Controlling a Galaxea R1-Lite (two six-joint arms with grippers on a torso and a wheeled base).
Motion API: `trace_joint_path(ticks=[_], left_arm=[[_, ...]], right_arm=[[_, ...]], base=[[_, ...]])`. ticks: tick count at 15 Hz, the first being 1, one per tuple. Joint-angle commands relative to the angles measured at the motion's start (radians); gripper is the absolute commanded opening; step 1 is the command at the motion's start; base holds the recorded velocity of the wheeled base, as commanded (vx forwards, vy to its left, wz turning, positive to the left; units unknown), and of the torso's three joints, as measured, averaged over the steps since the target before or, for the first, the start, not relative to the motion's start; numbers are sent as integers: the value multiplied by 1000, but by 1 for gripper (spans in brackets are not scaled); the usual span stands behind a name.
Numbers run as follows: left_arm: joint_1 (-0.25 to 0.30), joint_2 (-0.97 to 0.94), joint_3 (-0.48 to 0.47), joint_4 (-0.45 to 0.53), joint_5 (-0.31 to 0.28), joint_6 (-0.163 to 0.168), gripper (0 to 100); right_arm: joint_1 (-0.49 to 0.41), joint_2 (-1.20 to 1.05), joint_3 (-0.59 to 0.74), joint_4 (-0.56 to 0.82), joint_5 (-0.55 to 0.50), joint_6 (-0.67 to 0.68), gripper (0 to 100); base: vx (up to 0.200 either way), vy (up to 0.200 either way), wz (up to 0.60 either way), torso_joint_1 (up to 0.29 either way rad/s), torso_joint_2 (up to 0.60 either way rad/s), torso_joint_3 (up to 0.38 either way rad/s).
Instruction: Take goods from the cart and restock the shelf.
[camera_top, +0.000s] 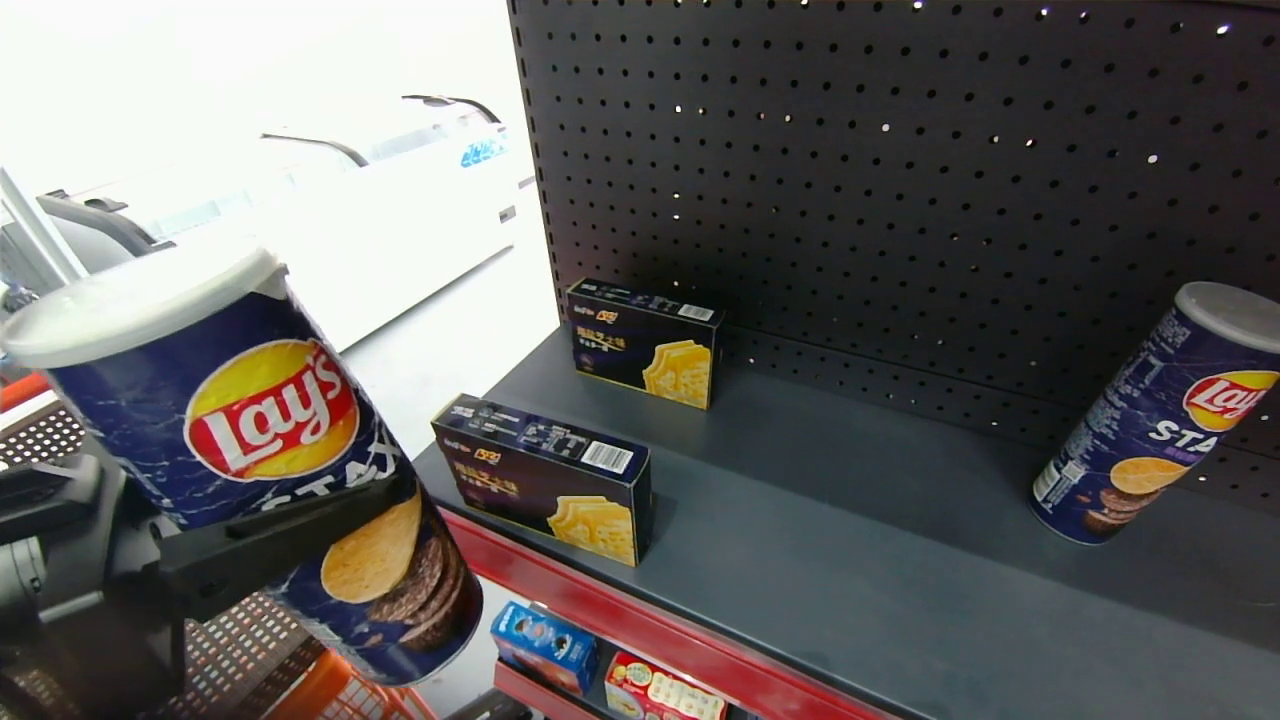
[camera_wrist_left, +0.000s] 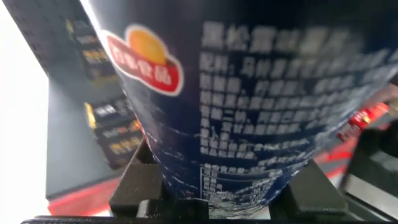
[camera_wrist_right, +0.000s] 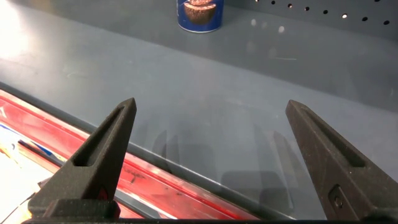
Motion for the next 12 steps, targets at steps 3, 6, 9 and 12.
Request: trace_joint_path(ticks=[3, 6, 9, 12], left_arm=[[-48, -2, -35, 42, -3, 2, 0], [-91, 9, -41, 42, -3, 2, 0], [-123, 24, -43, 42, -3, 3, 0], [-165, 46, -73, 44, -15, 3, 0]], right_arm=[[0, 0, 0, -1, 1, 0, 100], [0, 0, 0, -1, 1, 0, 100], [0, 0, 0, -1, 1, 0, 100], [0, 0, 0, -1, 1, 0, 100]], base=[[0, 0, 0, 0, 0, 0], [0, 0, 0, 0, 0, 0], [0, 0, 0, 0, 0, 0], [0, 0, 0, 0, 0, 0]])
